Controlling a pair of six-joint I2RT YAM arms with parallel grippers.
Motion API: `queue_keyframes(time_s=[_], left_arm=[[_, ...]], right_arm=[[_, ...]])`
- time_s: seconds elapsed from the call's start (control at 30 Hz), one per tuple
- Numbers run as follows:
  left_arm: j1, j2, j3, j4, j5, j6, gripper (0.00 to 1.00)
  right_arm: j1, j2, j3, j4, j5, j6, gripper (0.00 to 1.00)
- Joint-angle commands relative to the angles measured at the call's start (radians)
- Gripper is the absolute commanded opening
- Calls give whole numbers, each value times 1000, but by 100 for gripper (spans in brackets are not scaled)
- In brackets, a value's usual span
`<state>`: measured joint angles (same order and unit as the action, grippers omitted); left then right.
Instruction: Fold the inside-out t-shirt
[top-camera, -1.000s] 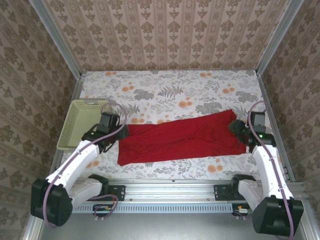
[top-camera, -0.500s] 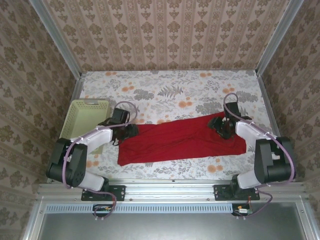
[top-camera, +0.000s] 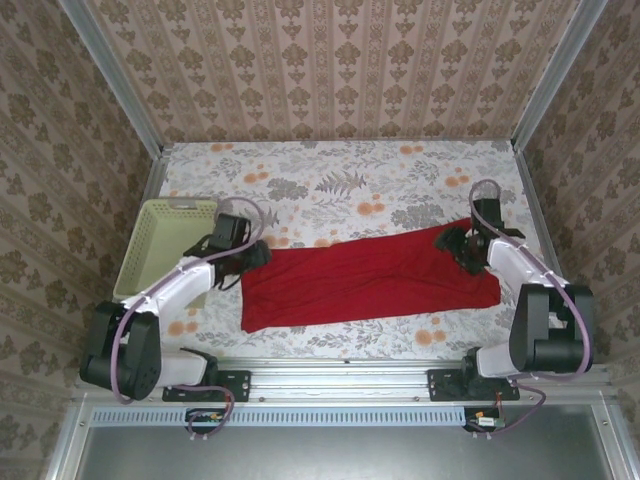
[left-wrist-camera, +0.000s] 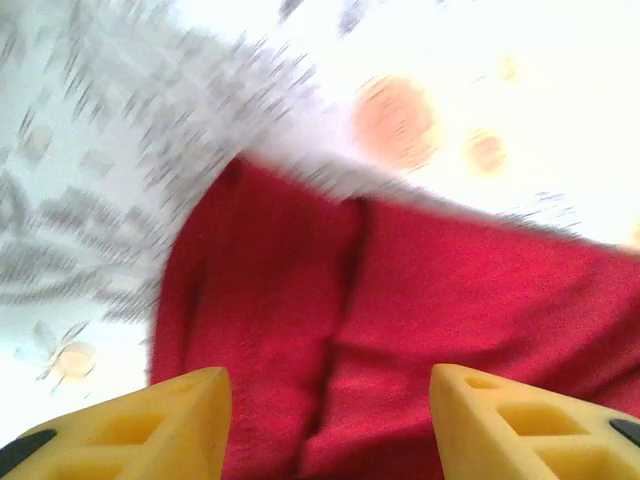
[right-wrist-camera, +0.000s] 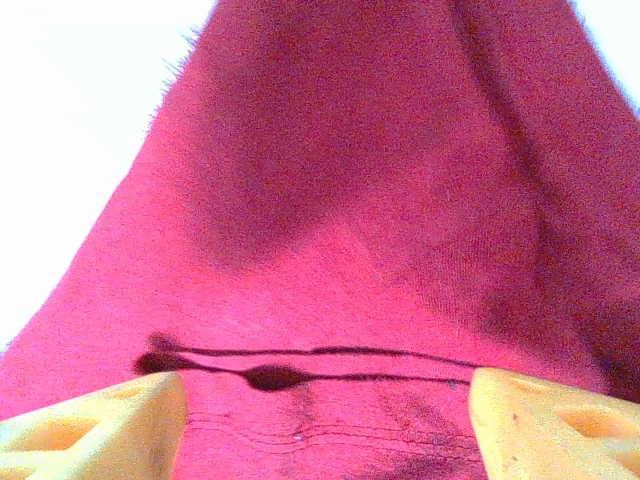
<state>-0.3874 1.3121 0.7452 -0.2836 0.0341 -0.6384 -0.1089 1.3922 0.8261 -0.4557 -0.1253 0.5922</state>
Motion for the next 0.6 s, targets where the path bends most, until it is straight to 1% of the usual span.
queue_keyframes(time_s=[0.0,0.07,0.1,0.2,0.27,0.3,0.33,0.43,0.57], left_arm=[[-44,65,107,27,26,63,56],[-48,143,143,67,71,57,55],[-47,184,153,83,75,46,55],[-28,284,165,134,101,33,51],[-17,340,187,115,80,34,46],[-9,363,193,93,55,32,44],[2,378,189,81,38,27,42],[47,384,132,100,34,13,35],[106,369,79,97,41,18,25]], right_arm=[[-6,-28,74,-108,97,-97,79],[-9,-7,96,-111,100,-101,79],[-9,34,100,-99,87,-96,79],[-8,81,88,-17,7,-74,79],[-8,122,91,-7,9,-63,79],[-13,147,94,-16,31,-55,79],[-21,173,95,-26,56,-48,79],[-63,210,73,-28,98,-33,79],[-89,166,60,-32,110,-39,81]])
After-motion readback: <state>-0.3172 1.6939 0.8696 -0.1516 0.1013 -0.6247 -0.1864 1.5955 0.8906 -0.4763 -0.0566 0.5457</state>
